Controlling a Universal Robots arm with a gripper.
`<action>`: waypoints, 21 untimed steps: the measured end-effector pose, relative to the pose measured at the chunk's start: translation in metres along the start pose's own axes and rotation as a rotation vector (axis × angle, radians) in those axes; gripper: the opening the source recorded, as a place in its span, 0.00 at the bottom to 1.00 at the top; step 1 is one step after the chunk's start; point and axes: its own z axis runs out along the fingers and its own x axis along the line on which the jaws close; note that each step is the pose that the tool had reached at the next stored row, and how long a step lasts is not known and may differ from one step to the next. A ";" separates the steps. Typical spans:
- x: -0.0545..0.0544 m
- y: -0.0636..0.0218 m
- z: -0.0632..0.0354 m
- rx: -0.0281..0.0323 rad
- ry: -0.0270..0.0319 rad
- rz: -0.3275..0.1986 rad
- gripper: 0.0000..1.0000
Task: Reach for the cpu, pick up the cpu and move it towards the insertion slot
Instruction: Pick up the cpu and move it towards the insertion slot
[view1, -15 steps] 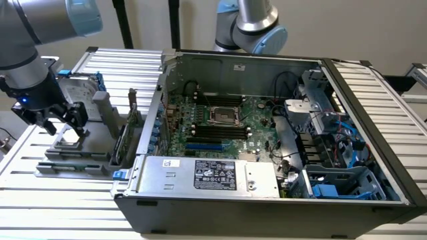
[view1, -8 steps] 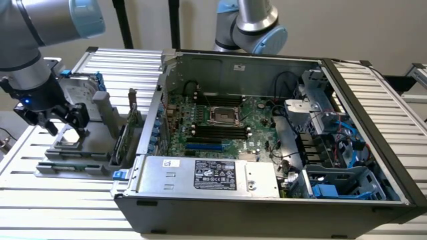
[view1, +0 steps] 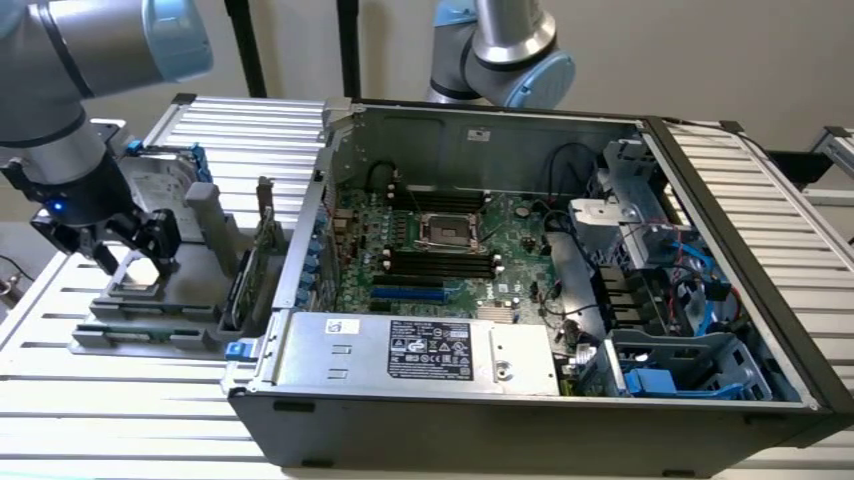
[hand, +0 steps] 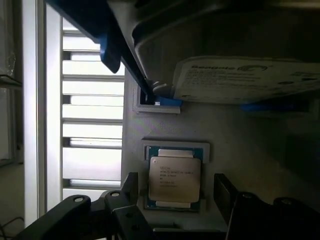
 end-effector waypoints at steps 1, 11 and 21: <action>0.000 0.0000 0.0005 0.0006 0.0003 0.000 0.71; 0.000 0.0013 0.0043 0.0060 0.0014 0.000 0.71; 0.000 0.0061 0.0070 0.0163 0.0033 0.000 0.71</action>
